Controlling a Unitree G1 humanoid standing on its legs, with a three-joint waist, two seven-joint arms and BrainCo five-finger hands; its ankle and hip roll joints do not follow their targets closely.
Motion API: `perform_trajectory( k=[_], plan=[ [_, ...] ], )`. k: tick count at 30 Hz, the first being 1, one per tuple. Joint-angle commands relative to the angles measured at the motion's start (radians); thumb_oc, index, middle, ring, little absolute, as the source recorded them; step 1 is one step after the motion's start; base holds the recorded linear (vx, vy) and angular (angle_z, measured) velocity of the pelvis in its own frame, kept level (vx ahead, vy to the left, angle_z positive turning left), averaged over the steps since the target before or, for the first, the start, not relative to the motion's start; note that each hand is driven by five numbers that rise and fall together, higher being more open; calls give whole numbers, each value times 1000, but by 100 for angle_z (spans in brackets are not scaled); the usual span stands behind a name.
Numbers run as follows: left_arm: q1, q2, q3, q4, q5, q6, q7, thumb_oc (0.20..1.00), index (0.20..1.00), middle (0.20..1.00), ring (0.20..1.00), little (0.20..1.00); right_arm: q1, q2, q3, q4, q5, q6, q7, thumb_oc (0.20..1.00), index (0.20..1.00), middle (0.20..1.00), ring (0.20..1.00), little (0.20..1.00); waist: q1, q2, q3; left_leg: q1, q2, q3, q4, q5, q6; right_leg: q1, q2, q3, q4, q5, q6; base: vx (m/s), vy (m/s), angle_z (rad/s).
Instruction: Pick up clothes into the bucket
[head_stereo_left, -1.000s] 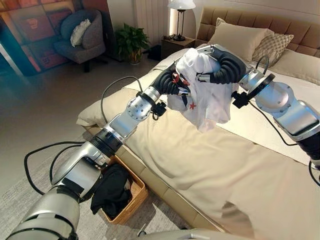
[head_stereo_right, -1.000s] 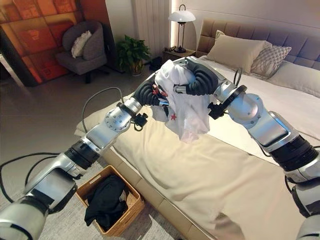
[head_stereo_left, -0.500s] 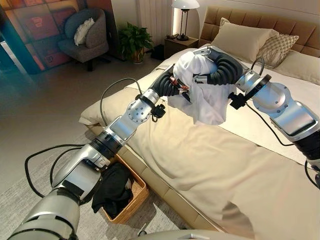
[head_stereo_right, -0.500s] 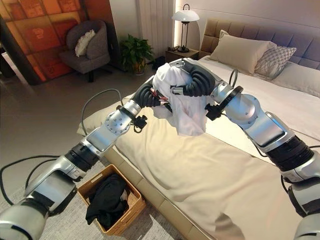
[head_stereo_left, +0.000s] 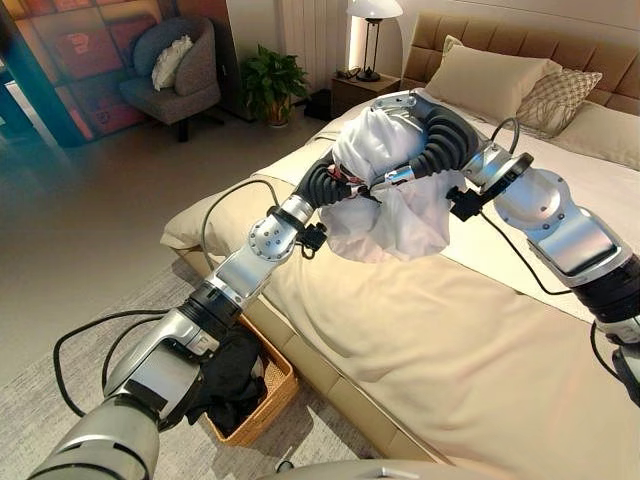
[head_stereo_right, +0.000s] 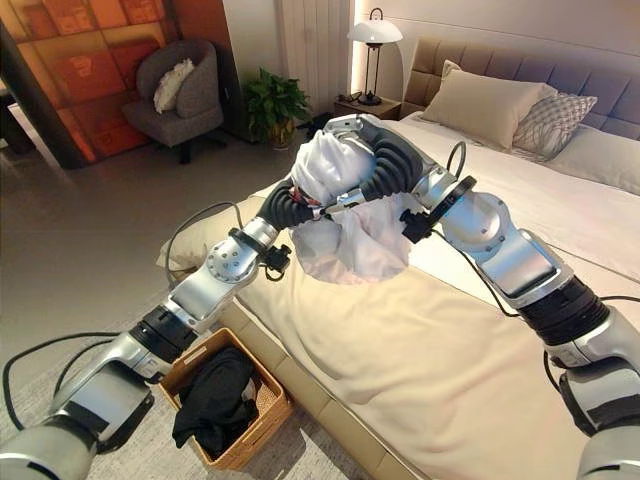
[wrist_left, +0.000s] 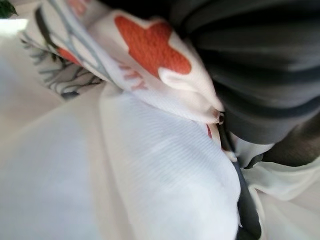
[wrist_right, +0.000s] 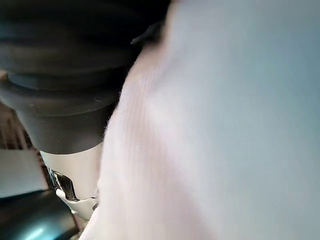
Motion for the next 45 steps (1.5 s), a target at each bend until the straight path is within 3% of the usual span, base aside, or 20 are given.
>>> perform_trajectory(
  k=[1, 4, 5, 6, 7, 8, 9, 12, 20, 22, 26, 29, 30, 35, 36, 43, 44, 45],
  plan=[
    [-45, -13, 72, 17, -68, -32, 29, 200, 200, 200, 200, 200, 8, 42, -123, -89, 45, -84, -53, 1000, 1000, 1000, 1000, 1000, 20, -61, -32, 20, -11, -8, 68, -130, 4, -36, -88, -24, 61, 8, 86, 0, 0, 0],
    [57, 61, 141, -8, -75, -38, 1, 200, 200, 200, 200, 200, 43, 22, -190, -89, 70, -90, -63, 1000, 1000, 1000, 1000, 1000, 29, -63, -32, 19, -11, -9, 69, -131, 4, -35, -89, -25, 60, 7, 85, 0, 0, 0],
    [-11, 11, 111, 101, -182, -47, 4, 200, 200, 200, 200, 200, 23, 64, -154, -51, 111, -113, -72, 1000, 1000, 1000, 1000, 1000, 17, -63, -35, 20, -11, -6, 69, -130, 2, -37, -89, -22, 62, 8, 87, 0, 0, 0],
    [-15, 27, 139, 140, -161, -51, 24, 200, 200, 200, 200, 200, 32, 65, -176, -59, 145, -90, -103, 1000, 1000, 1000, 1000, 1000, 13, -62, -36, 22, -9, 0, 70, -132, 1, -38, -89, -16, 62, 7, 87, 0, 0, 0],
    [-19, 55, 168, 162, -170, -50, 21, 200, 200, 200, 200, 200, 51, 76, -198, -62, 176, -106, -85, 1000, 1000, 1000, 1000, 1000, 11, -58, -37, 23, -10, 3, 70, -134, 1, -39, -88, -13, 61, 7, 86, 0, 0, 0],
    [-91, 175, 152, 139, -162, -43, 26, 200, 200, 200, 200, 200, 98, 77, -235, -12, 248, -121, -71, 1000, 1000, 1000, 1000, 1000, 12, -52, -33, 23, -12, 1, 76, -138, 2, -37, -88, -13, 60, 10, 87, 8, 15, -5],
    [-56, 206, 182, 68, -172, -53, 46, 200, 200, 200, 200, 200, 151, 73, -272, -47, 246, -111, -89, 1000, 1000, 1000, 1000, 1000, 13, -51, -30, 18, -13, 0, 81, -139, 2, -39, -89, -15, 62, 10, 87, 1, 7, -9],
    [137, 219, 327, -69, -153, -49, 51, 200, 200, 200, 200, 200, 355, 151, -443, -42, 319, -96, -82, 1000, 1000, 1000, 1000, 1000, 20, -53, -26, 11, -15, -4, 96, -150, 5, -42, -91, -14, 63, 6, 85, 2, -1, -2],
    [391, 310, 642, -87, -144, -75, 74, 200, 200, 200, 200, 200, 660, 372, -665, 111, 530, -110, -71, 1000, 1000, 1000, 1000, 1000, 24, -48, 13, -32, -17, -11, 122, -154, 7, -76, -88, -5, 84, -5, 77, -15, 5, 0],
    [403, 316, 668, -78, -137, -77, 82, 200, 200, 200, 200, 200, 676, 400, -682, 151, 551, -115, -74, 1000, 1000, 1000, 1000, 1000, 23, -48, 22, -55, -20, -15, 139, -156, 8, -95, -91, -5, 99, -9, 74, -89, 17, 1],
    [404, 356, 724, -32, -92, -90, 125, 200, 200, 200, 200, 200, 743, 457, -732, 303, 529, -135, -97, 1000, 1000, 1000, 1000, 1000, 19, -47, 101, -153, -35, -42, 218, -161, 18, -187, -100, -6, 190, -21, 63, -175, 35, 11],
    [393, 380, 751, 11, -62, -98, 156, 200, 200, 200, 200, 200, 806, 491, -743, 397, 461, -137, -106, 1000, 1000, 1000, 1000, 1000, 5, -47, 164, -255, -53, -66, 295, -167, 27, -269, -118, -14, 255, -28, 56, -232, 68, 21],
    [383, 387, 764, 32, -46, -104, 183, 200, 200, 200, 200, 200, 838, 511, -731, 472, 408, -142, -119, 1000, 1000, 1000, 1000, 1000, 1, -47, 212, -313, -53, -74, 348, -176, 28, -317, -127, -9, 290, -35, 52, -188, 58, 29],
    [355, 418, 765, 61, -38, -120, 220, 200, 200, 200, 200, 200, 880, 507, -653, 604, 295, -120, -116, 1000, 1000, 1000, 1000, 1000, -2, -64, 269, -446, -50, -84, 440, -183, 28, -437, -142, -2, 345, -33, 47, -148, 22, 16],
    [343, 424, 754, 72, -35, -123, 243, 200, 200, 200, 200, 200, 883, 498, -615, 660, 247, -117, -126, 1000, 1000, 1000, 1000, 1000, 0, -74, 303, -497, -51, -86, 477, -186, 29, -481, -145, 5, 365, -30, 45, -139, 13, 4],
    [249, 446, 680, 145, -43, -132, 309, 200, 200, 200, 200, 200, 869, 471, -502, 757, 135, -113, -153, 1000, 1000, 1000, 1000, 1000, -1, -96, 385, -672, -53, -98, 598, -200, 33, -634, -152, 12, 447, -37, 43, -99, 9, 1],
    [209, 449, 641, 179, -37, -126, 327, 200, 200, 200, 200, 200, 857, 464, -476, 782, 130, -112, -165, 1000, 1000, 1000, 1000, 1000, -2, -96, 412, -705, -48, -106, 645, -242, 33, -668, -148, 21, 497, -77, 48, 0, 0, 0],
    [186, 455, 619, 194, -18, -121, 343, 200, 200, 200, 200, 200, 848, 463, -470, 785, 143, -115, -166, 1000, 1000, 1000, 1000, 1000, -3, -97, 425, -731, -50, -107, 668, -247, 34, -693, -149, 22, 521, -84, 46, -69, 30, 2]
  ],
)
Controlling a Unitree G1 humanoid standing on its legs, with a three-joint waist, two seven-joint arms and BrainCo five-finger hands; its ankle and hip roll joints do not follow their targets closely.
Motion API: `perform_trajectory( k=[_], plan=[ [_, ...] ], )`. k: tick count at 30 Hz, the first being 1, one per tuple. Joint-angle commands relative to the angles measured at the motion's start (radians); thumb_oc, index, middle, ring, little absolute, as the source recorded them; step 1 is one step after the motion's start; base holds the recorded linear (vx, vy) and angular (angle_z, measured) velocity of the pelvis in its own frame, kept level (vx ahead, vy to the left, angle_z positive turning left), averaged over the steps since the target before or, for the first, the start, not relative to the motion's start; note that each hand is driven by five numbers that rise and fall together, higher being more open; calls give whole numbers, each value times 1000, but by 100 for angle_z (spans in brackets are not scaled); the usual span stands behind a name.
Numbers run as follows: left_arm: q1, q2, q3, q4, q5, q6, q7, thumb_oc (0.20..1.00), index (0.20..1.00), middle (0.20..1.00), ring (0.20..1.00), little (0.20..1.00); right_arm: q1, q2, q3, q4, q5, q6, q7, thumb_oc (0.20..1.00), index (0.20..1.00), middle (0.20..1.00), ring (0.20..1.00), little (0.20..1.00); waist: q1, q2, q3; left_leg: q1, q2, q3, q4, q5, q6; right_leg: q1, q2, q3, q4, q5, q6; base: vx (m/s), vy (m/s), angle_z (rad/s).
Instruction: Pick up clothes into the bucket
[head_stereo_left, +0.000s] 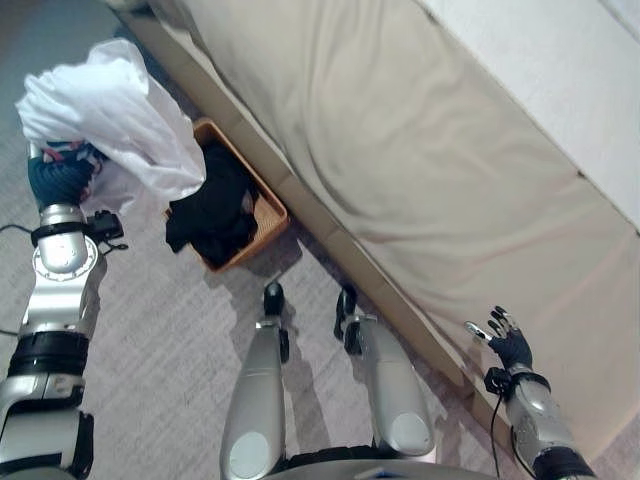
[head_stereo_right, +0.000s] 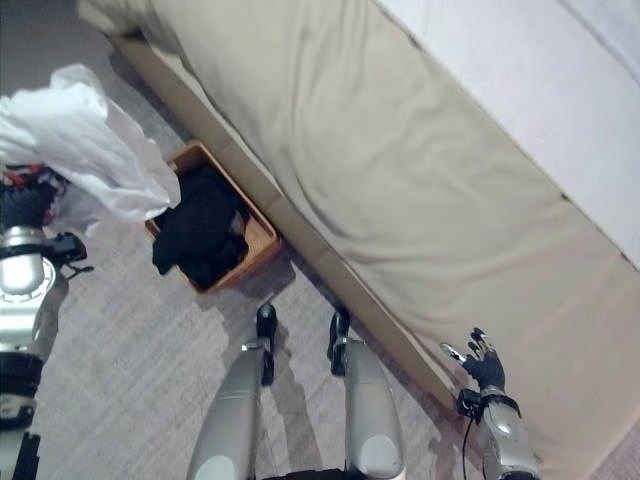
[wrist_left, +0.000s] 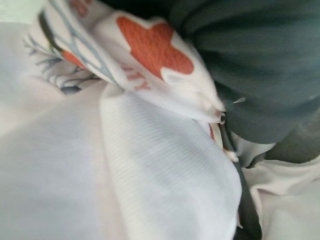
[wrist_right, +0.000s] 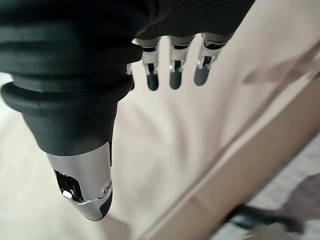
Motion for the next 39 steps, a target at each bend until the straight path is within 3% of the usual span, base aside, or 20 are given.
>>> perform_trajectory(
  k=[1, 2, 11, 16, 17, 18, 25, 27, 35, 39],
  plan=[
    [-92, 58, -10, 10, 53, -77, 66, 200, 200, 200, 200, 200, 10, -44, 25, 2, -6, -34, -25, 1000, 1000, 1000, 1000, 1000, -24, 5, -21, 2, 0, -19, 114, -82, 28, 19, -61, 42, -73, 96, 64, -52, 34, 2],
    [-126, 55, -45, 34, 65, -67, 88, 200, 200, 200, 200, 200, 7, -47, 33, -13, 13, -41, -33, 1000, 1000, 1000, 1000, 1000, -28, 3, -5, -38, 2, -25, 167, -129, 28, -21, -58, 54, -12, 52, 70, -36, 25, 3],
    [-187, 84, -107, 97, 71, -43, 146, 200, 200, 200, 200, 200, 21, -28, 79, -92, 70, -76, -65, 1000, 1000, 1000, 1000, 1000, -60, -23, -4, -298, -2, -24, 326, -168, 42, -279, -68, 69, 141, 19, 66, 4, 6, 0],
    [-204, 86, -122, 138, 53, -39, 150, 200, 200, 200, 200, 200, 10, -26, 104, -114, 81, -86, -76, 1000, 1000, 1000, 1000, 1000, -65, -26, -4, -358, 0, -22, 351, -176, 47, -338, -67, 69, 152, 21, 70, 0, 0, 0],
    [-203, 89, -123, 149, 55, -32, 151, 821, 821, 821, 821, 821, 8, -29, 110, -127, 79, -86, -79, 1000, 1000, 1000, 1000, 1000, -65, -27, -4, -373, 1, -21, 354, -177, 48, -353, -66, 70, 154, 21, 70, 0, 0, 0],
    [-203, 89, -123, 149, 55, -32, 151, 1000, 1000, 1000, 1000, 1000, 8, -29, 110, -127, 79, -86, -79, 1000, 1000, 1000, 1000, 1000, -65, -27, -4, -373, 1, -21, 354, -177, 48, -353, -66, 70, 154, 21, 70, 41, 2, -1],
    [-228, 76, -141, 230, 67, 6, 171, 1000, 1000, 1000, 1000, 1000, 0, -27, 140, -130, 80, -92, -96, 1000, 1000, 1000, 1000, 1000, -69, -28, -4, -395, 1, -14, 347, -180, 55, -389, -64, 71, 144, 24, 74, 11, 2, 0],
    [-232, 76, -145, 262, 96, 43, 174, 1000, 1000, 1000, 1000, 1000, -11, -29, 150, -120, 75, -82, -97, 1000, 1000, 1000, 1000, 1000, -69, -28, -4, -392, 4, -11, 336, -177, 56, -389, -62, 73, 132, 30, 73, 0, 0, 0],
    [-201, 87, -120, 278, 153, 64, 169, 1000, 1000, 1000, 1000, 1000, -22, -35, 169, -118, 69, -76, -81, 1000, 1000, 1000, 1000, 1000, -67, -23, -4, -373, 5, -3, 304, -165, 56, -380, -57, 83, 105, 40, 72, -6, -12, -3],
    [-161, 80, -101, 302, 199, 66, 155, 1000, 1000, 1000, 1000, 1000, -47, -39, 181, -99, 49, -71, -78, 1000, 1000, 1000, 1000, 1000, -65, -21, -4, -305, 18, 5, 266, -154, 51, -327, -47, 83, 68, 48, 69, -16, -25, -4]
  ],
)
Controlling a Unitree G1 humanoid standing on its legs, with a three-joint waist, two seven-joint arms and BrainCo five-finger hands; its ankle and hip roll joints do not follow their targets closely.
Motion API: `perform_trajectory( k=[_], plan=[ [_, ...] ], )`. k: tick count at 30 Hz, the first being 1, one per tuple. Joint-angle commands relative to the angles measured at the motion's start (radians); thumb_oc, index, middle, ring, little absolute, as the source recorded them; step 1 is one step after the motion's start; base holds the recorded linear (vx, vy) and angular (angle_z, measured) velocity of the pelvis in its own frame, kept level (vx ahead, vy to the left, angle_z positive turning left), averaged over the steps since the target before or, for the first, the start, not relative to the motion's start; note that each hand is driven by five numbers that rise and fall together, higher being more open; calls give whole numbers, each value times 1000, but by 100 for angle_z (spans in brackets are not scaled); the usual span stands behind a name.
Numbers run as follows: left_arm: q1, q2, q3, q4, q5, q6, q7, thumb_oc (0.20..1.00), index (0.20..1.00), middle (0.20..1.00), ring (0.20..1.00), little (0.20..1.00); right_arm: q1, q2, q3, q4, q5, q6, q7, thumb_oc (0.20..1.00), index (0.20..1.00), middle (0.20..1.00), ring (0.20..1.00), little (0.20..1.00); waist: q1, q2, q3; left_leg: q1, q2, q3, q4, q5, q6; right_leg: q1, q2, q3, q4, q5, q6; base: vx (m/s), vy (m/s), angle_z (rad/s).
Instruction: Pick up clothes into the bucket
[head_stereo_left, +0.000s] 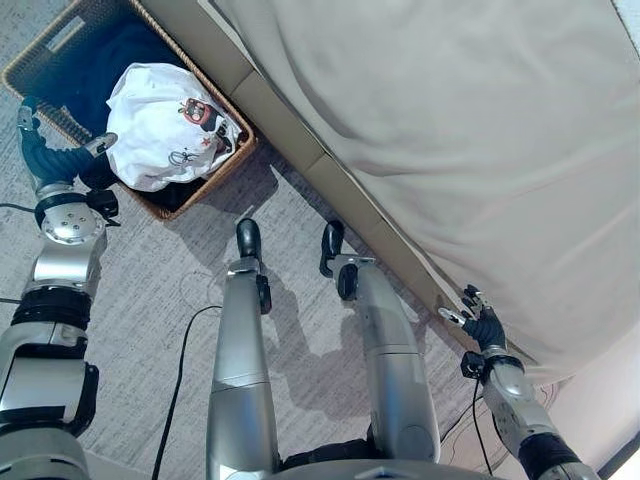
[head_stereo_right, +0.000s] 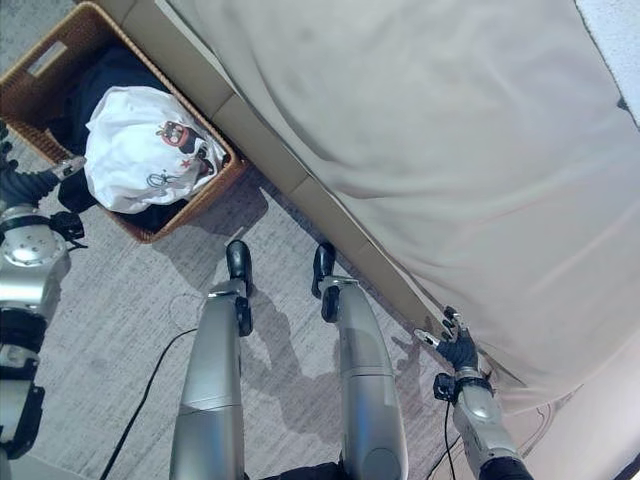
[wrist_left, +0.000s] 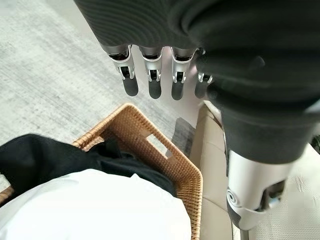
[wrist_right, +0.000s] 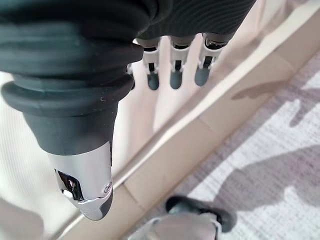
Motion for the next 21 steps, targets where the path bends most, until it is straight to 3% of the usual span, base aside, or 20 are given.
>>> perform_trajectory(
  k=[1, 4, 5, 6, 7, 8, 9, 10, 11, 12, 16, 19, 21],
  plan=[
    [39, 18, 56, -1, 61, -23, 7, 1000, 1000, 1000, 1000, 1000, -2, -40, 8, -3, -3, -15, 0, 1000, 1000, 1000, 1000, 1000, 22, 6, -15, 149, 16, -3, -13, -89, 32, 112, -34, 60, -170, 97, 87, -14, -60, -8],
    [179, -93, 114, -64, -30, -91, -26, 1000, 1000, 1000, 1000, 1000, -26, -33, 2, 35, -28, -3, -5, 1000, 1000, 1000, 1000, 1000, 49, 31, -15, 300, 23, 5, -83, -78, 21, 247, -27, 62, -213, 97, 83, 2, -61, -10],
    [184, -95, 117, -68, -29, -90, -26, 1000, 1000, 1000, 1000, 1000, -25, -34, 4, 35, -28, -3, -5, 1000, 1000, 1000, 1000, 1000, 48, 31, -15, 305, 23, 6, -86, -77, 21, 250, -26, 62, -215, 97, 83, 34, -38, -13],
    [249, -184, 148, -56, -100, -123, -75, 1000, 1000, 1000, 1000, 1000, -43, -24, 5, 80, -67, 8, -12, 1000, 1000, 1000, 1000, 1000, 59, 41, -15, 405, 27, 15, -131, -72, 15, 341, -19, 65, -246, 93, 80, 32, -21, -11],
    [253, -185, 149, -56, -101, -124, -76, 1000, 1000, 1000, 1000, 1000, -42, -25, 7, 80, -67, 8, -12, 1000, 1000, 1000, 1000, 1000, 58, 41, -15, 411, 27, 15, -135, -71, 15, 346, -19, 65, -249, 94, 80, -5, -41, -17],
    [301, -263, 167, -38, -187, -157, -145, 1000, 1000, 1000, 1000, 1000, -53, -18, -4, 110, -86, 20, -7, 1000, 1000, 1000, 1000, 1000, 63, 49, -15, 491, 22, 23, -195, -27, 15, 428, -18, 59, -303, 127, 70, -34, -22, -17],
    [302, -263, 167, -38, -187, -158, -145, 1000, 1000, 1000, 1000, 1000, -52, -18, -4, 110, -86, 20, -7, 1000, 1000, 1000, 1000, 1000, 63, 49, -15, 494, 22, 23, -197, -26, 15, 430, -18, 59, -305, 128, 70, 27, -60, -10],
    [375, -351, 168, -69, -241, -179, -206, 1000, 1000, 1000, 1000, 1000, -45, -7, -19, 144, -108, 24, -5, 1000, 1000, 1000, 1000, 1000, 70, 64, -15, 596, 22, 25, -252, -15, 8, 532, -12, 60, -344, 130, 72, 66, -40, 1],
    [376, -351, 168, -69, -241, -179, -206, 1000, 1000, 1000, 1000, 1000, -44, -7, -18, 144, -108, 24, -4, 1000, 1000, 1000, 1000, 1000, 70, 64, -15, 600, 22, 25, -256, -14, 8, 535, -12, 59, -347, 131, 72, 159, -75, 3],
    [439, -424, 148, -78, -278, -178, -275, 1000, 1000, 1000, 1000, 1000, -39, 4, -37, 190, -135, 37, 4, 1000, 1000, 1000, 1000, 1000, 75, 84, -43, 692, 22, 21, -322, 4, 0, 628, -7, 49, -392, 132, 74, 97, -37, -1],
    [504, -475, 140, -91, -299, -169, -330, 1000, 1000, 1000, 1000, 1000, -13, 7, -52, 221, -168, 51, 15, 1000, 1000, 1000, 1000, 1000, 77, 101, -98, 778, 21, 21, -407, 32, -9, 713, 0, 38, -450, 140, 77, 156, -49, 3],
    [624, -540, 126, -39, -259, -129, -425, 1000, 1000, 1000, 1000, 1000, 46, 25, -77, 295, -247, 84, 39, 1000, 1000, 1000, 1000, 1000, 83, 136, -225, 938, 22, 20, -549, 74, -26, 872, 27, 12, -566, 142, 81, 181, -80, 11],
    [643, -557, 122, -4, -250, -113, -442, 1000, 1000, 1000, 1000, 1000, 56, 30, -82, 300, -254, 91, 46, 1000, 1000, 1000, 1000, 1000, 86, 141, -248, 967, 27, 21, -574, 81, -29, 904, 33, 5, -590, 143, 80, 100, -44, 14]
  ],
)
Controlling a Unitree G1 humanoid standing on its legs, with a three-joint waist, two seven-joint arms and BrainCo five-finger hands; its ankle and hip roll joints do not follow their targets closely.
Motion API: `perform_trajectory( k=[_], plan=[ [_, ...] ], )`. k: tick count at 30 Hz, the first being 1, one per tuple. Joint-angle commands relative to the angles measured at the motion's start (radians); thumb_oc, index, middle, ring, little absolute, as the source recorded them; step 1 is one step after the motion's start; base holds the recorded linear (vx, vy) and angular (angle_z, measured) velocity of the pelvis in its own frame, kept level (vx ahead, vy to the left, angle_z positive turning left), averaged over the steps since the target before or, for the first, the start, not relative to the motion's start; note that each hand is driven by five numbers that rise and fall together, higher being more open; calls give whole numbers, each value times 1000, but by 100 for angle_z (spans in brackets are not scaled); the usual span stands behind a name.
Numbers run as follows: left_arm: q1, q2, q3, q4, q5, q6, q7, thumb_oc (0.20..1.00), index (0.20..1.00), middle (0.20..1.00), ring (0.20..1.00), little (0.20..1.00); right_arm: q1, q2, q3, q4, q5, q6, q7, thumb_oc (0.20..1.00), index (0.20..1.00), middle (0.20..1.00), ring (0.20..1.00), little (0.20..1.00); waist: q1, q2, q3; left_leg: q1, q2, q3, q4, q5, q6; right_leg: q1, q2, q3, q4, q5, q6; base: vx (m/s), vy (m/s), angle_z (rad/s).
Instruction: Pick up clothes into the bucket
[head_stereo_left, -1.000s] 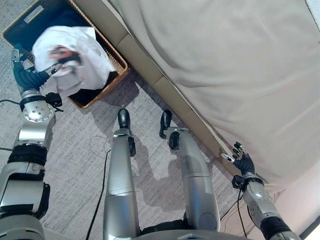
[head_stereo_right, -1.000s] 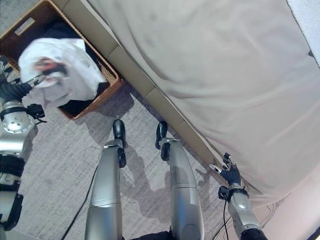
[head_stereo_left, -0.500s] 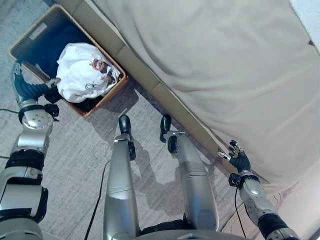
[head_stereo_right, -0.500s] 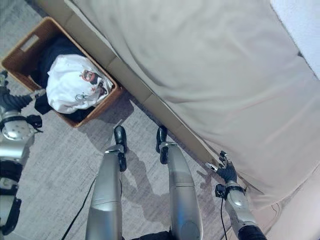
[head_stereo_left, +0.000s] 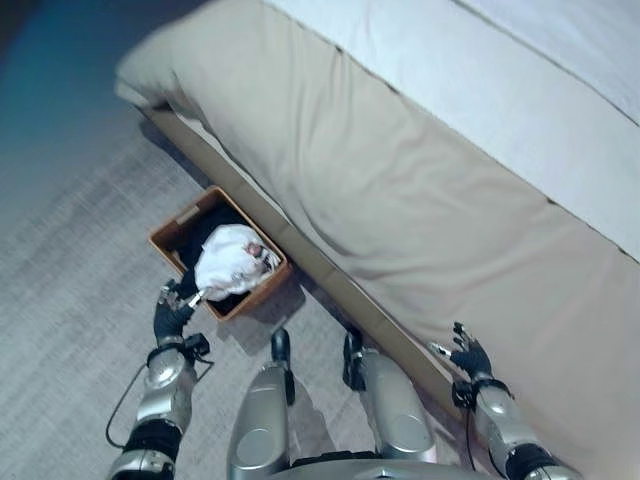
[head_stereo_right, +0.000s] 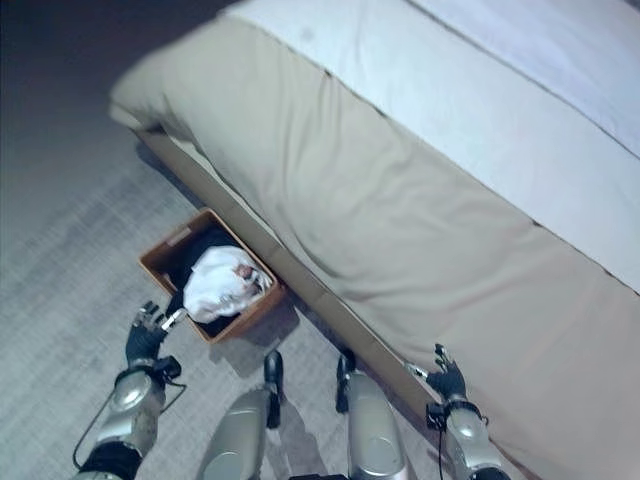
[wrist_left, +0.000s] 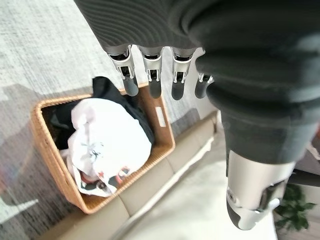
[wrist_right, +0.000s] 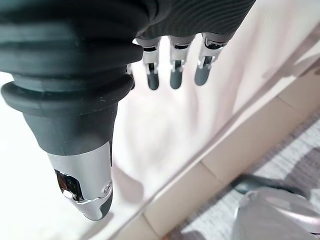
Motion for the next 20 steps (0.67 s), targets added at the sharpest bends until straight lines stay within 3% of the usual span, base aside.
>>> perform_trajectory(
  k=[1, 6, 9, 14, 20],
  plan=[
    [23, 10, -18, 82, 46, 11, -80, 1000, 1000, 1000, 1000, 1000, 20, -42, -26, 4, -46, 12, 22, 1000, 1000, 1000, 1000, 1000, -4, 5, -107, 23, 10, -19, 21, -25, -24, 59, -11, 3, -149, 93, 62, 105, -66, 2],
    [65, -30, -54, 196, 136, 47, -121, 1000, 1000, 1000, 1000, 1000, 38, -22, -41, 41, -43, 25, 37, 1000, 1000, 1000, 1000, 1000, 1, 5, -173, 88, 21, -10, -9, -22, -29, 147, 4, -4, -217, 97, 59, 54, -40, 4],
    [77, -80, -42, 363, 199, 81, -117, 1000, 1000, 1000, 1000, 1000, 36, 4, -40, 107, -36, 36, 46, 1000, 1000, 1000, 1000, 1000, 10, 2, -217, 129, 23, -2, -21, -29, -30, 204, 6, -6, -254, 95, 57, 48, -33, 0],
    [92, -124, -9, 477, 196, 110, -99, 1000, 1000, 1000, 1000, 1000, 26, 26, -38, 138, -27, 50, 43, 1000, 1000, 1000, 1000, 1000, 22, -5, -233, 160, 21, 0, -18, -39, -27, 246, 5, -10, -264, 91, 54, 18, -10, 0],
    [91, -132, -71, 466, 296, 105, -99, 1000, 1000, 1000, 1000, 1000, 31, 52, -22, 204, -21, 62, 63, 1000, 1000, 1000, 1000, 1000, 24, -8, -255, 203, 16, 3, -22, -55, -22, 300, 2, -13, -283, 84, 54, 41, -16, 1]
  ],
)
